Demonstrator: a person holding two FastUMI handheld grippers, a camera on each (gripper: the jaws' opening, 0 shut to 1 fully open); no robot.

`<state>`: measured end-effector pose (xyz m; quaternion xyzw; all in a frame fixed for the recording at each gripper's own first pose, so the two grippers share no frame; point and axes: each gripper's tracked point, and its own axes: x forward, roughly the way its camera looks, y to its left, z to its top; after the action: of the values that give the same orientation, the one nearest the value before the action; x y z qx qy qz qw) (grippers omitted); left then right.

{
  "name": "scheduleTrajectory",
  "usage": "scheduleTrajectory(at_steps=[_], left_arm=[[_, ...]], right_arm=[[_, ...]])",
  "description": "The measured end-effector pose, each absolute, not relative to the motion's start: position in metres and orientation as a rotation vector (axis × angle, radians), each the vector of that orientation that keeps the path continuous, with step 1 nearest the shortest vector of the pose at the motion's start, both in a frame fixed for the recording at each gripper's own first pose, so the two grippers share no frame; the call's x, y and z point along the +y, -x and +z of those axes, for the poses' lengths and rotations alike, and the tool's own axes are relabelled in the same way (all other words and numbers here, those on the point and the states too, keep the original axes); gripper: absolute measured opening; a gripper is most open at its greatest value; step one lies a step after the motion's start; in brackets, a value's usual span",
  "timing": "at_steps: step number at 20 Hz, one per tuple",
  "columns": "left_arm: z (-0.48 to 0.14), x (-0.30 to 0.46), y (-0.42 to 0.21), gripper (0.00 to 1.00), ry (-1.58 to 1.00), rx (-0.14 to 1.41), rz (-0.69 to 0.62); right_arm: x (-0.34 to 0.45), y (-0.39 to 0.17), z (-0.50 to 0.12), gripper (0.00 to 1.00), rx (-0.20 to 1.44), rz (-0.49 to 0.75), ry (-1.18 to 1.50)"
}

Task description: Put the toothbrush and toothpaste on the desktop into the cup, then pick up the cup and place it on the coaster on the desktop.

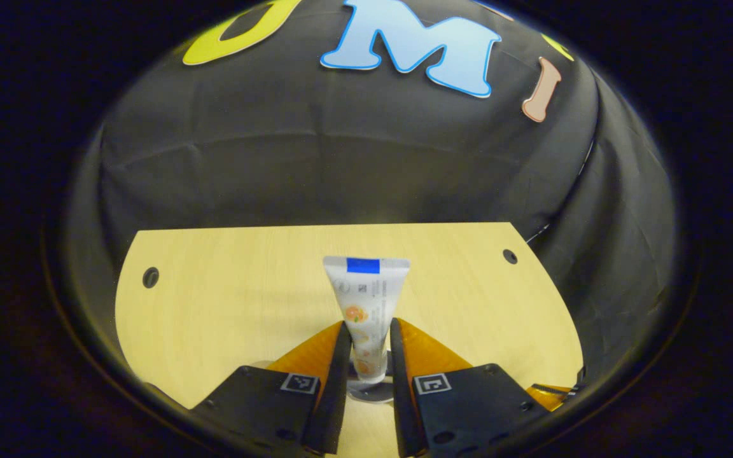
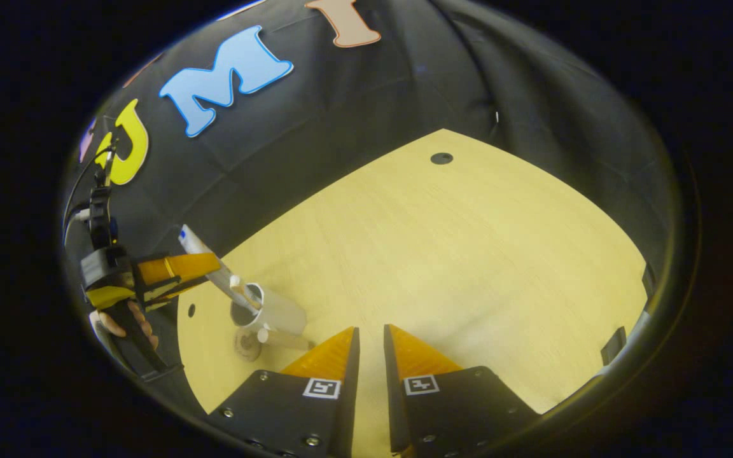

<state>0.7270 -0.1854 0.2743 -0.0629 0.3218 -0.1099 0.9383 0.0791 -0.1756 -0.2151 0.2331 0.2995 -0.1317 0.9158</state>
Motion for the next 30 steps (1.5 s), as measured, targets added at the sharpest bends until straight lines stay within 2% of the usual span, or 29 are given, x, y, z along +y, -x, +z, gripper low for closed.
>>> scheduleTrajectory(at_steps=[3,5,6,15,16,17,23,24,25,26,27,28,29,30], left_arm=[[0.278,-0.185,-0.726,0.41,0.102,0.64,-0.22],[0.281,-0.186,-0.723,0.51,0.094,0.638,-0.232],[0.282,-0.186,-0.721,0.46,0.096,0.637,-0.234],[0.289,-0.153,-0.71,0.46,0.116,0.616,-0.186],[0.29,-0.148,-0.708,0.42,0.119,0.615,-0.178],[0.29,-0.143,-0.706,0.46,0.124,0.615,-0.171],[0.288,-0.101,-0.691,0.47,0.135,0.616,-0.108],[0.287,-0.093,-0.686,0.42,0.136,0.617,-0.095],[0.286,-0.083,-0.681,0.5,0.14,0.62,-0.081],[0.284,-0.074,-0.677,0.5,0.145,0.623,-0.066],[0.282,-0.065,-0.673,0.5,0.151,0.627,-0.05],[0.281,-0.059,-0.669,0.43,0.159,0.629,-0.035],[0.278,-0.051,-0.664,0.43,0.168,0.631,-0.021],[0.276,-0.044,-0.659,0.43,0.175,0.636,-0.007]], right_arm=[[-0.172,-0.084,-0.212,0.22,0.611,-0.262,-0.487],[-0.166,-0.088,-0.21,0.22,0.61,-0.247,-0.484],[-0.163,-0.089,-0.209,0.22,0.612,-0.238,-0.479],[-0.121,-0.1,-0.206,0.22,0.636,-0.116,-0.395],[-0.116,-0.103,-0.204,0.22,0.636,-0.102,-0.388],[-0.112,-0.104,-0.202,0.22,0.636,-0.09,-0.383],[-0.086,-0.117,-0.206,0.2,0.664,-0.019,-0.33],[-0.081,-0.12,-0.206,0.2,0.671,-0.001,-0.321],[-0.074,-0.123,-0.208,0.26,0.679,0.018,-0.314],[-0.071,-0.126,-0.209,0.36,0.682,0.028,-0.304],[-0.067,-0.129,-0.21,0.38,0.684,0.04,-0.292],[-0.063,-0.131,-0.211,0.44,0.689,0.052,-0.278],[-0.059,-0.134,-0.212,0.39,0.695,0.063,-0.265],[-0.057,-0.137,-0.214,0.39,0.704,0.072,-0.248]])
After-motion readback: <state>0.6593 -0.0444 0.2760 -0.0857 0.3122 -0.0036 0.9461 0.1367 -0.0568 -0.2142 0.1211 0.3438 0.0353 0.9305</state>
